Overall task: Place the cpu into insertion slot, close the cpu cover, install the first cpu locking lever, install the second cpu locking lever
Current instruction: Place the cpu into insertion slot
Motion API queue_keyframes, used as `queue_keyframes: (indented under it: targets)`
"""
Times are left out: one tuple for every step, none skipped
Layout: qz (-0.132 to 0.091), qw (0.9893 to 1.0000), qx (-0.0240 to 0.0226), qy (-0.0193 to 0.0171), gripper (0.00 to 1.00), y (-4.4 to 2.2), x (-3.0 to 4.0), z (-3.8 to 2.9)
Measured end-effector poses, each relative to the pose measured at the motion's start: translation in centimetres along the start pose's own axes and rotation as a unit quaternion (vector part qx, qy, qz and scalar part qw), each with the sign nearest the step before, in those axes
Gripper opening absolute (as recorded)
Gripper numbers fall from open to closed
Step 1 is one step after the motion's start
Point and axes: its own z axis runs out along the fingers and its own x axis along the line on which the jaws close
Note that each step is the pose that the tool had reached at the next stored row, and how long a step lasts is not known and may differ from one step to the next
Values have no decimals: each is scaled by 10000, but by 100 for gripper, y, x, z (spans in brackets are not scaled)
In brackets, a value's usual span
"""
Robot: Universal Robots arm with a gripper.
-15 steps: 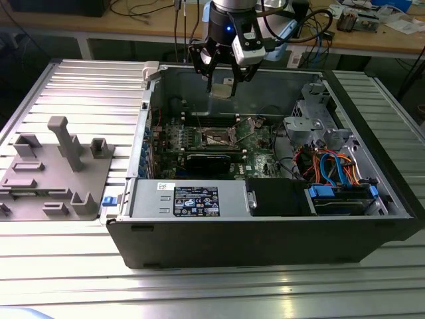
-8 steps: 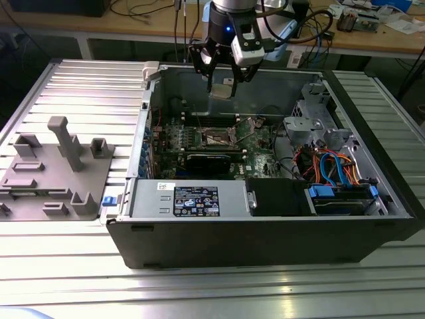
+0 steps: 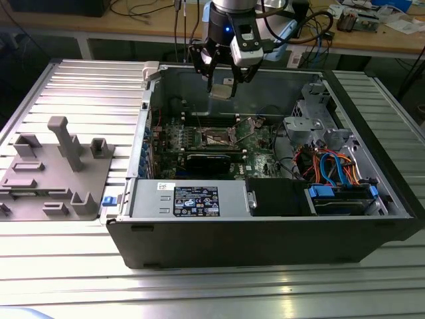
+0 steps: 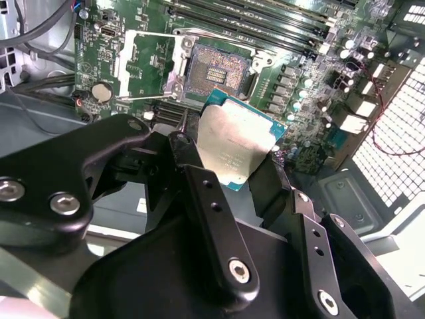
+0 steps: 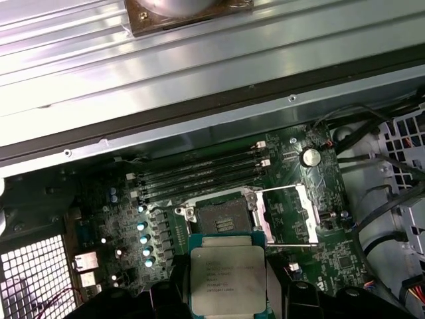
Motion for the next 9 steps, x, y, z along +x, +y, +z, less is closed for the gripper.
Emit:
queue_keyframes:
  targets:
    - [11, 10000, 0, -1, 55, 0, 0, 1]
    - [22, 10000, 0, -1, 55, 0, 0, 1]
    - [43, 10000, -1, -3, 55, 0, 0, 2]
    - [61, 10000, -1, -4, 55, 0, 0, 2]
    - [72, 10000, -1, -5, 55, 0, 0, 3]
    - [82, 10000, -1, -5, 55, 0, 0, 3]
    - [102, 9999, -2, -6, 55, 0, 0, 4]
    - [113, 9999, -2, -7, 55, 0, 0, 4]
    - [125, 9999, -3, -8, 55, 0, 0, 5]
